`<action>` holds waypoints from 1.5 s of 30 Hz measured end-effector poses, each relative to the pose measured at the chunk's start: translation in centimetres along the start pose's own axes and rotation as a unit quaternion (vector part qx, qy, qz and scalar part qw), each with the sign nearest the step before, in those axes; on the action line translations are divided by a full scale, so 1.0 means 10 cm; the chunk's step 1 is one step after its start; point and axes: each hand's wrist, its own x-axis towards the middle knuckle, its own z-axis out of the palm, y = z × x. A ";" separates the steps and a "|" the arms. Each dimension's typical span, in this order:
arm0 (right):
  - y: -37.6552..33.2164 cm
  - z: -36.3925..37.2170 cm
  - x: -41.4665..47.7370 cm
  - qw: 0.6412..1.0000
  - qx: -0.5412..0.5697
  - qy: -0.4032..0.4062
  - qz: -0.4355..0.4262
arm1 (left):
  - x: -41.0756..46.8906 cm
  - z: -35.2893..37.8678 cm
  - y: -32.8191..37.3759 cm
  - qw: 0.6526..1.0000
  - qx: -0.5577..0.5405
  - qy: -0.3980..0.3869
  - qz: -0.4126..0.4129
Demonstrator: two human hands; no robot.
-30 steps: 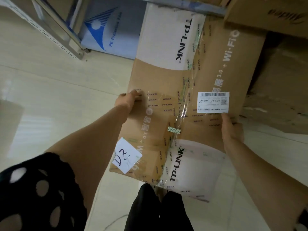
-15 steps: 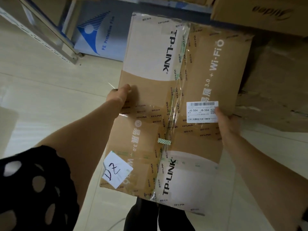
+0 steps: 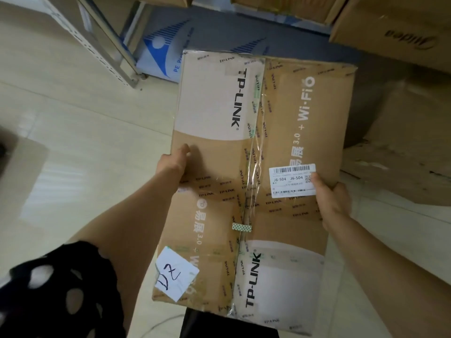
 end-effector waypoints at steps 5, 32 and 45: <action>-0.27 0.11 -0.33 0.999 -0.011 -0.022 -0.025 | -0.06 -0.45 -0.04 0.999 -0.039 0.022 -0.009; -3.42 2.18 -4.49 0.922 -0.116 -0.225 -0.293 | -0.90 -5.79 -0.65 0.906 -0.367 0.204 -0.052; -4.56 4.43 -6.03 0.861 -0.190 -0.330 -0.336 | 0.05 -7.84 -0.86 0.870 -0.361 0.319 -0.107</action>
